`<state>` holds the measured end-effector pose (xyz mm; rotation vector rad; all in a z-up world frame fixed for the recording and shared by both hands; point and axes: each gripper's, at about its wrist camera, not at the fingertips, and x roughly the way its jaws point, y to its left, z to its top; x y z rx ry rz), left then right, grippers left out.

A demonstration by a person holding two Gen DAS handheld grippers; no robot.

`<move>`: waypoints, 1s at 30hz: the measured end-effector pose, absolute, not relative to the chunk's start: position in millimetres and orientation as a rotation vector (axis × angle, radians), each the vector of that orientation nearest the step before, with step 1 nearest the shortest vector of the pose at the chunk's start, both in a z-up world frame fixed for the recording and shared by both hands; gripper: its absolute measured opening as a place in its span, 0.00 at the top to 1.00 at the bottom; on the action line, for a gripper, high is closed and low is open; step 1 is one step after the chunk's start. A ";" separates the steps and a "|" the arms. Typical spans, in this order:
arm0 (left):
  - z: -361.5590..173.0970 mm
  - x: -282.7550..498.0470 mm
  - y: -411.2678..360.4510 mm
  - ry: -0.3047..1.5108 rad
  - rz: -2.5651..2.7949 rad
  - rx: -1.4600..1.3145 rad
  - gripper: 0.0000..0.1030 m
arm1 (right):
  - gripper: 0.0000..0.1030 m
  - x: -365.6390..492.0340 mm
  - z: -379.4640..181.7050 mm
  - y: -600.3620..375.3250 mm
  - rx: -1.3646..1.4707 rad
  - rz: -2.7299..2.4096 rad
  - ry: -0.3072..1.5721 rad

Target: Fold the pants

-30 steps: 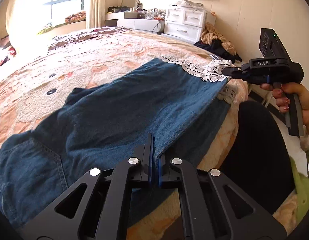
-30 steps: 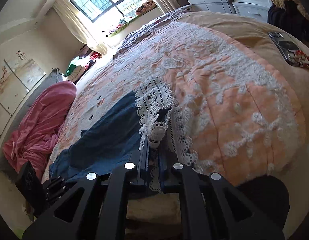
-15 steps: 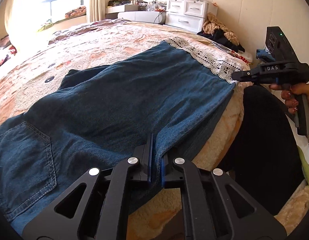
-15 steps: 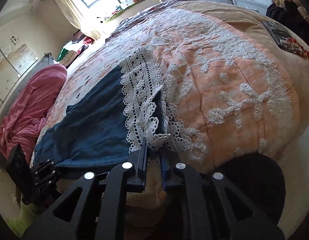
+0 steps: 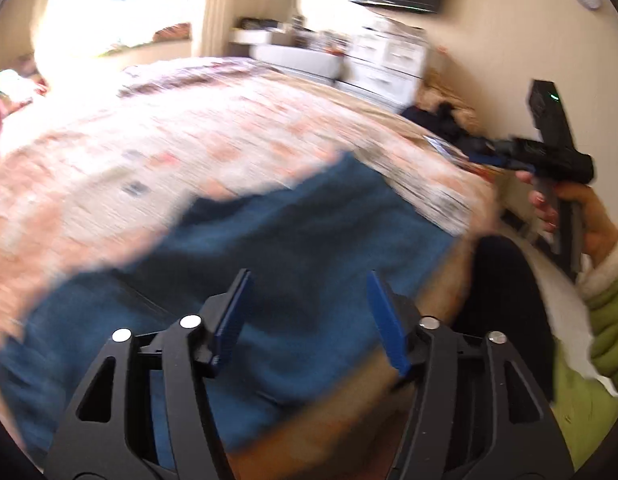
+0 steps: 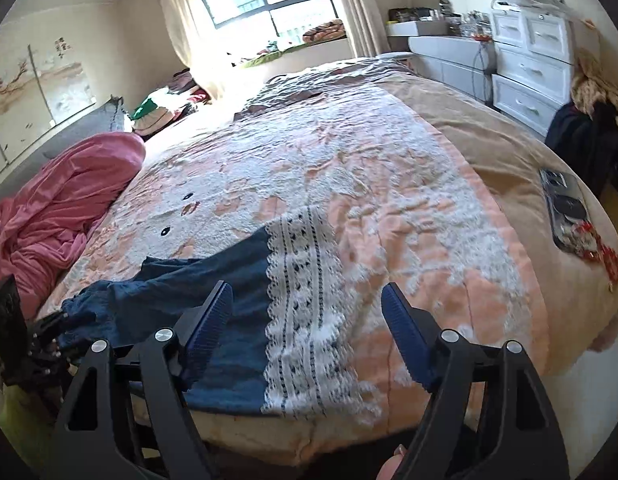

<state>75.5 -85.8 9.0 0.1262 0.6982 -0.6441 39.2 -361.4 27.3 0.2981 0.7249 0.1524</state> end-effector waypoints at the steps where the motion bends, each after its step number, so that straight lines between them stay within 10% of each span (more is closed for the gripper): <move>1: 13.4 87.3 -83.5 0.699 -0.602 0.149 0.49 | 0.26 54.1 27.4 -362.0 0.297 0.172 0.731; 17: -42.9 224.1 -79.6 1.061 -0.602 0.150 0.49 | 0.33 192.0 -36.7 -367.5 0.458 0.334 0.945; 26: -49.8 240.2 -95.2 1.092 -0.650 0.101 0.92 | 0.64 180.5 -52.1 -347.1 0.330 0.383 0.969; 30: -36.2 243.4 -86.2 1.019 -0.602 0.025 0.95 | 0.76 165.1 -41.3 -344.1 0.284 0.401 0.907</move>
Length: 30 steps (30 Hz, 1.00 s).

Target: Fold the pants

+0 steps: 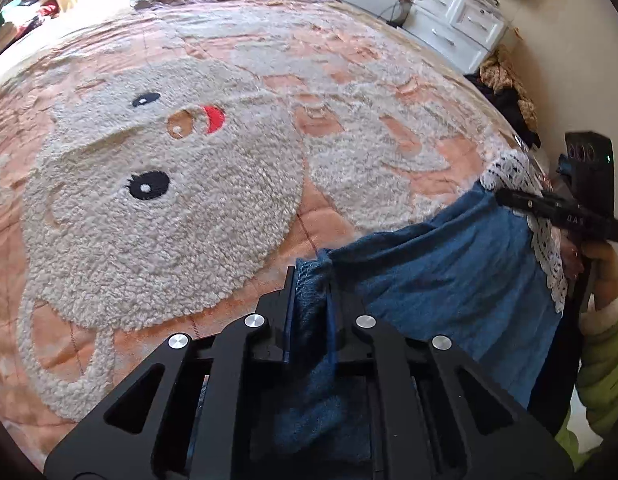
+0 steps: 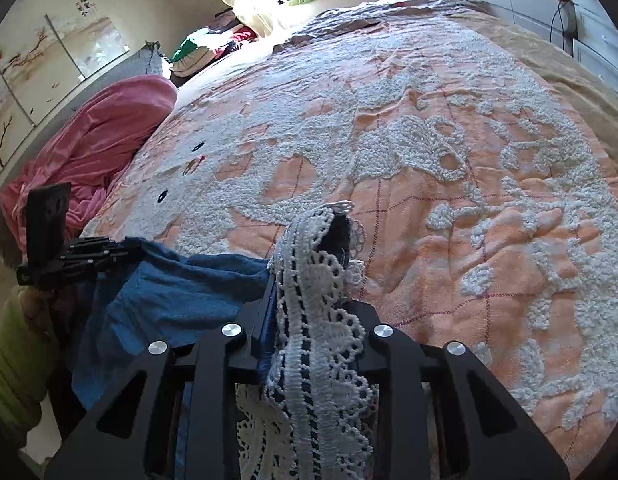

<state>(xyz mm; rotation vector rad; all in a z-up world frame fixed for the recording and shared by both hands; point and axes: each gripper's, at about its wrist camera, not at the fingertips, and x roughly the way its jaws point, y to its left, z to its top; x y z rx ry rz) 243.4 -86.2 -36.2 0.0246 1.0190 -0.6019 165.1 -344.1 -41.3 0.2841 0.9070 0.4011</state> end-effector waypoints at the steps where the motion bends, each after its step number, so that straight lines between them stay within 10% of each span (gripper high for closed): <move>1: -31.8 243.9 -84.1 1.001 -0.595 0.009 0.95 | 0.77 162.7 -37.5 -344.2 0.281 0.402 0.888; 12: -33.7 261.0 -90.6 0.955 -0.452 0.089 0.96 | 0.77 220.9 -30.1 -326.3 0.138 0.335 0.904; 25: -10.9 228.4 -58.2 0.856 -0.314 0.067 0.73 | 0.31 180.1 -8.6 -347.5 0.116 0.159 0.799; 30: 7.9 179.6 -42.1 0.811 -0.275 0.037 0.66 | 0.30 133.3 10.8 -349.0 0.182 0.182 0.718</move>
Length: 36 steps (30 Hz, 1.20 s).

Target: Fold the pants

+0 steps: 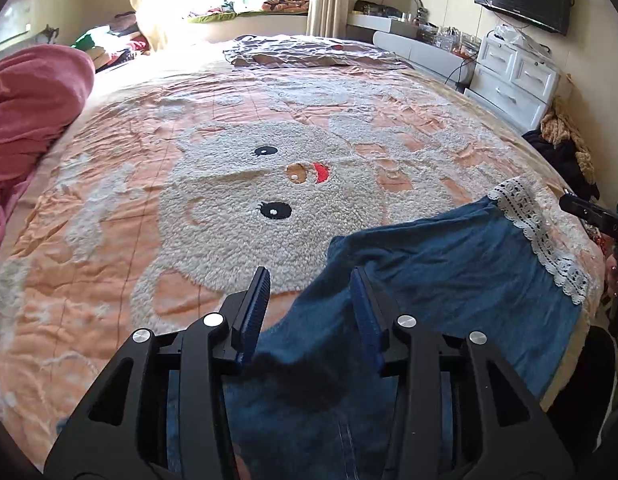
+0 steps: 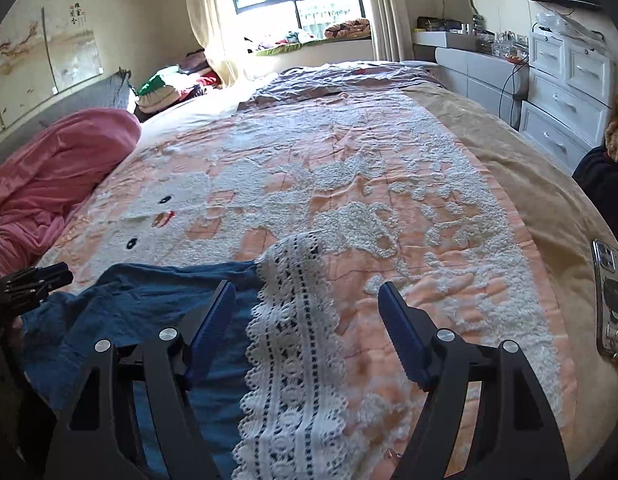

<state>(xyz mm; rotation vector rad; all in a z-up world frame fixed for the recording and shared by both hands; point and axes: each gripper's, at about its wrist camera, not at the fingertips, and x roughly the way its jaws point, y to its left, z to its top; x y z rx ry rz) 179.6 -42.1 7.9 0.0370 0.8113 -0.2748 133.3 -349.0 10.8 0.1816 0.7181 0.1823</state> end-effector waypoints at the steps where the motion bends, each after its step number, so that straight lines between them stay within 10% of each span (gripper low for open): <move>1: 8.4 171.0 -40.7 0.814 -0.265 0.034 0.66 | 0.30 125.0 11.8 -345.1 0.182 0.197 0.712; 25: -32.7 91.7 9.4 0.909 -0.071 0.016 0.55 | 0.20 71.9 -41.0 -270.8 0.059 0.145 0.864; 36: -1.1 72.9 -11.6 0.859 -0.108 0.017 0.28 | 0.15 37.3 0.7 -295.3 0.207 0.149 0.746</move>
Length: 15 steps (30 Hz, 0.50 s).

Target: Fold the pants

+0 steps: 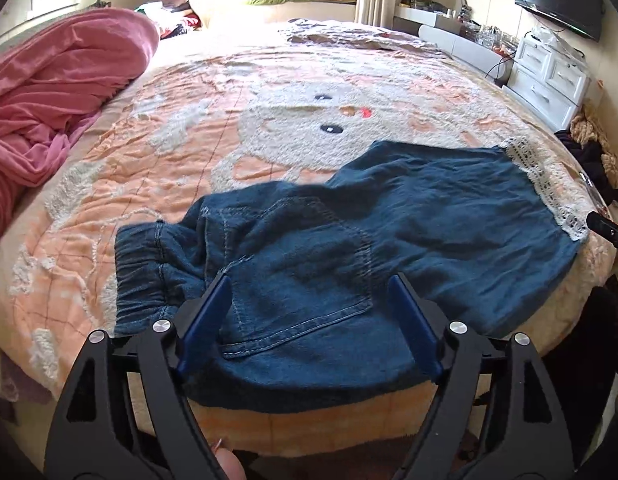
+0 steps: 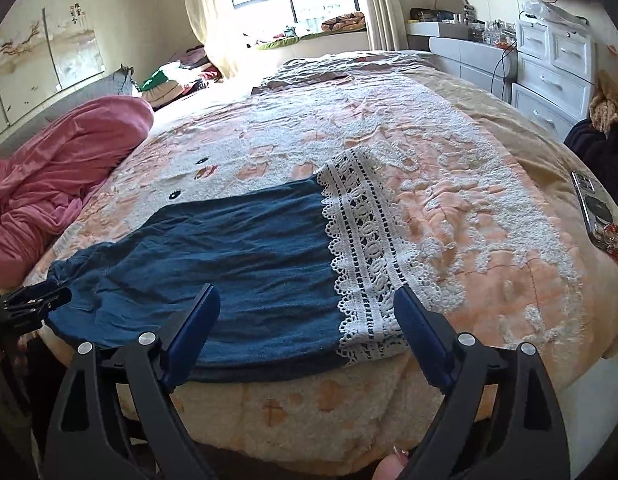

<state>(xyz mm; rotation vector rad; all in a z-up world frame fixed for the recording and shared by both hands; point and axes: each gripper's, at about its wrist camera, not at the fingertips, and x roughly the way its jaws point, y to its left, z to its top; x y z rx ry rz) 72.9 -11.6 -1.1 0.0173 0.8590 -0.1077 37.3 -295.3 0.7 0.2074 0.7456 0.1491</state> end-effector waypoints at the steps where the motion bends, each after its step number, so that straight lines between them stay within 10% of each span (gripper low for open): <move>1: 3.5 72.2 -14.7 0.850 -0.117 0.019 0.26 | 0.14 33.6 4.0 -296.6 0.206 0.145 0.735; 15: 41.5 97.9 -99.5 0.794 -0.291 0.080 0.13 | 0.09 5.7 15.3 -326.7 0.205 0.059 0.663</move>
